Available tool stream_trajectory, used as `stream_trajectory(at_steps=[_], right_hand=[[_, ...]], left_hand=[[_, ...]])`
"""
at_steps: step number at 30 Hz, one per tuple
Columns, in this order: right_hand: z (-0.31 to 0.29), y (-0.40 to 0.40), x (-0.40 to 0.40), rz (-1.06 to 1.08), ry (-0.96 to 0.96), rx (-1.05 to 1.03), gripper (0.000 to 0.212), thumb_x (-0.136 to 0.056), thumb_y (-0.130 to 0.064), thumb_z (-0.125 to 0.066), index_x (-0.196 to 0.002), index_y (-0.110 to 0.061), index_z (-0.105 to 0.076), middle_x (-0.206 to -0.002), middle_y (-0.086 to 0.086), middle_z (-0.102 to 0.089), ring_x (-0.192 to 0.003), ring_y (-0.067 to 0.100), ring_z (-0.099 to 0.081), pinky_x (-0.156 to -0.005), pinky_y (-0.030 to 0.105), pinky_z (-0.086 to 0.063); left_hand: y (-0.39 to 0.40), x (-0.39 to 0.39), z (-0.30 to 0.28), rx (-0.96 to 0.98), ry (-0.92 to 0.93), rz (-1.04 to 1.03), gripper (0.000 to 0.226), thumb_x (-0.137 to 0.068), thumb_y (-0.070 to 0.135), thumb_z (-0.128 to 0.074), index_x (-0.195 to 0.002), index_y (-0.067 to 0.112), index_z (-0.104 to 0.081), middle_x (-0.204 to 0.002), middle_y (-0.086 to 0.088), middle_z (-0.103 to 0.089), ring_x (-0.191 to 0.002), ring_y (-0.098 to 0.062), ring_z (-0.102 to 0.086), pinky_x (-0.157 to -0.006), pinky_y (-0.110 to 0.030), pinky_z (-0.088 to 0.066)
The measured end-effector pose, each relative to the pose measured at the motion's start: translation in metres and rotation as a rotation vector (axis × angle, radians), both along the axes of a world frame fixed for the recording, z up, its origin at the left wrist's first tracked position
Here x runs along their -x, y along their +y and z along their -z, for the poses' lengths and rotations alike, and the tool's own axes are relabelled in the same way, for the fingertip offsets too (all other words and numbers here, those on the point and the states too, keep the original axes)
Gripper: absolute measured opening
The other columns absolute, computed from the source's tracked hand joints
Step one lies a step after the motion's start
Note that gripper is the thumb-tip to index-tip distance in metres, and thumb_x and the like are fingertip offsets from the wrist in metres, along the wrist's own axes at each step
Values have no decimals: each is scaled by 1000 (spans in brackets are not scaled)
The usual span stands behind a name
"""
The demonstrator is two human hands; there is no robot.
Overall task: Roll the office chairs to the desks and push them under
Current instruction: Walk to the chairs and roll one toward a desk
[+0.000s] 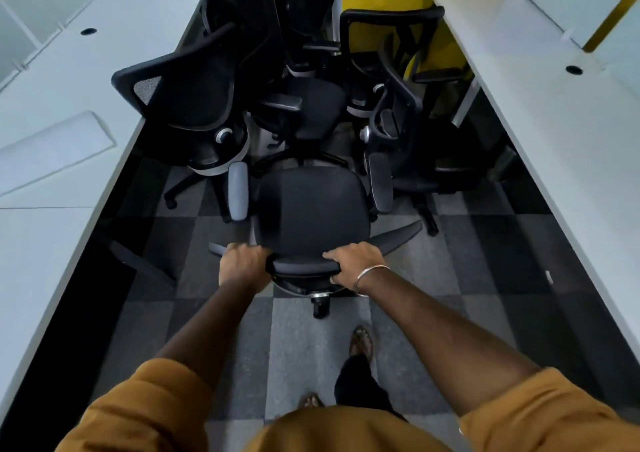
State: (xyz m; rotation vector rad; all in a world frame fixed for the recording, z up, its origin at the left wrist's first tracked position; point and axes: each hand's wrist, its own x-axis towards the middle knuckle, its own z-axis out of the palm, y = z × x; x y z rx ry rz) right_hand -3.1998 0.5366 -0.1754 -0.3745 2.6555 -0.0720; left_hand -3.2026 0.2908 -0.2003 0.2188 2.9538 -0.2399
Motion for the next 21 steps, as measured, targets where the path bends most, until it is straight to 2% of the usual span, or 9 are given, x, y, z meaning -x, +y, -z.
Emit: stream_trajectory(at_steps=[4,9,12,15,17,21], right_hand=[[-4,-20,-38,36,-6,46,62,-92,-47,-69,-150,-41,-49,-138,1,-65,-126,28,-60,-101,37,-49],[-10,-40,-81,20,-40,137,62,-91,-50,-70,-149,-42,-50,-138,2,-64,-126,29,-59,-101,37,-47],[-7,-48,-116,-10,-39,152,62,-88,-54,-70,-147,-42,-53,-135,2,-66,-123,29,-61,-99,38,-49],[8,-50,-157,-40,32,130,49,-85,-53,-71,-131,-36,-65,-117,-1,-72,-112,27,-66,-90,35,-47],[17,-44,-182,-44,109,93,41,-82,-50,-73,-117,-30,-69,-108,-3,-73,-106,25,-67,-91,35,-42],[26,-14,-221,-57,187,30,44,-75,-54,-75,-108,-27,-72,-103,-3,-73,-103,25,-65,-92,38,-39]], left_hand=[[-11,-30,-15,8,54,16,25,-100,28,-53,-119,33,-69,-112,2,-73,-112,-23,-64,-98,-30,-45],[-33,-76,-18,-13,3,-91,17,-97,32,-61,-109,29,-73,-107,2,-72,-112,-24,-62,-92,-31,-50],[-57,-113,-11,-43,19,-106,21,-91,29,-60,-105,33,-75,-97,3,-72,-103,-25,-63,-89,-34,-55],[-67,-160,-5,-18,46,-110,23,-87,30,-62,-104,36,-77,-89,4,-72,-93,-23,-64,-87,-33,-52],[-66,-191,-6,-23,38,-129,23,-86,27,-64,-102,35,-78,-86,4,-70,-91,-24,-64,-85,-34,-51],[-60,-253,-2,2,18,-154,26,-79,19,-67,-98,34,-77,-80,3,-70,-84,-24,-65,-83,-36,-47]])
